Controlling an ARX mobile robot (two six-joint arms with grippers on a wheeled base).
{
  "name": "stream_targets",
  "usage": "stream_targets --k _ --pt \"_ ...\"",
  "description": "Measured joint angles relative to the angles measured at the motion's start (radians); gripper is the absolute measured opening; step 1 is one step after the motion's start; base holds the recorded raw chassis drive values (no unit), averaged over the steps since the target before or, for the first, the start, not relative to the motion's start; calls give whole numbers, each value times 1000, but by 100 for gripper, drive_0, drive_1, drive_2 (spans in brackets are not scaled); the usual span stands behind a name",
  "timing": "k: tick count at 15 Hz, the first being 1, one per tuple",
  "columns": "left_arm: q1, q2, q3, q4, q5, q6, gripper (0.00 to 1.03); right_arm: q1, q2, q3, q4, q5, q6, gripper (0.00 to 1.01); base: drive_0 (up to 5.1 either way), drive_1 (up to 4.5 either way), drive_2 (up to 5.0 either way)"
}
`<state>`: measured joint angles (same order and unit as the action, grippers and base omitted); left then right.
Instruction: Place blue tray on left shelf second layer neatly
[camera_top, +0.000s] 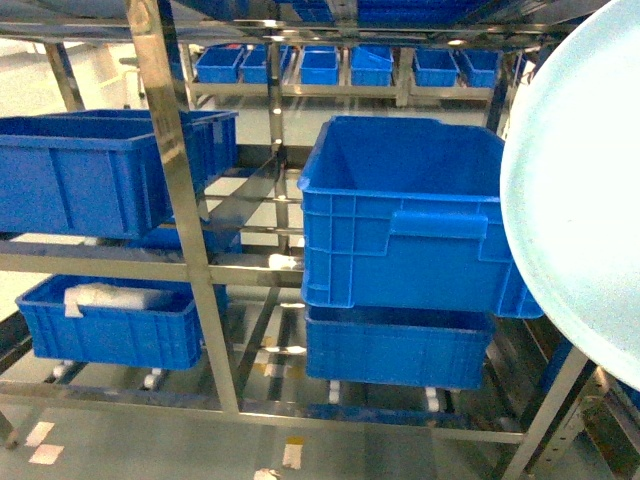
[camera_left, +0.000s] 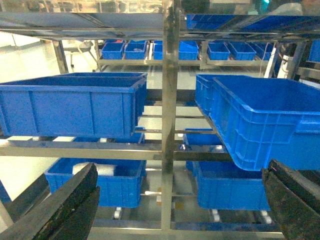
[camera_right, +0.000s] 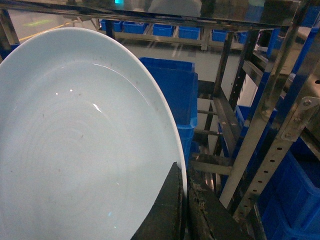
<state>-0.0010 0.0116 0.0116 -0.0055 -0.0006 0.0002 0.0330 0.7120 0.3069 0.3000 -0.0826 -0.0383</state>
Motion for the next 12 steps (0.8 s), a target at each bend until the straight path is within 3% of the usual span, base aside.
stream_targets --k 12 --pt "0 0 0 2 0 0 98 0 0 0 1 0 0 2 0 0 0"
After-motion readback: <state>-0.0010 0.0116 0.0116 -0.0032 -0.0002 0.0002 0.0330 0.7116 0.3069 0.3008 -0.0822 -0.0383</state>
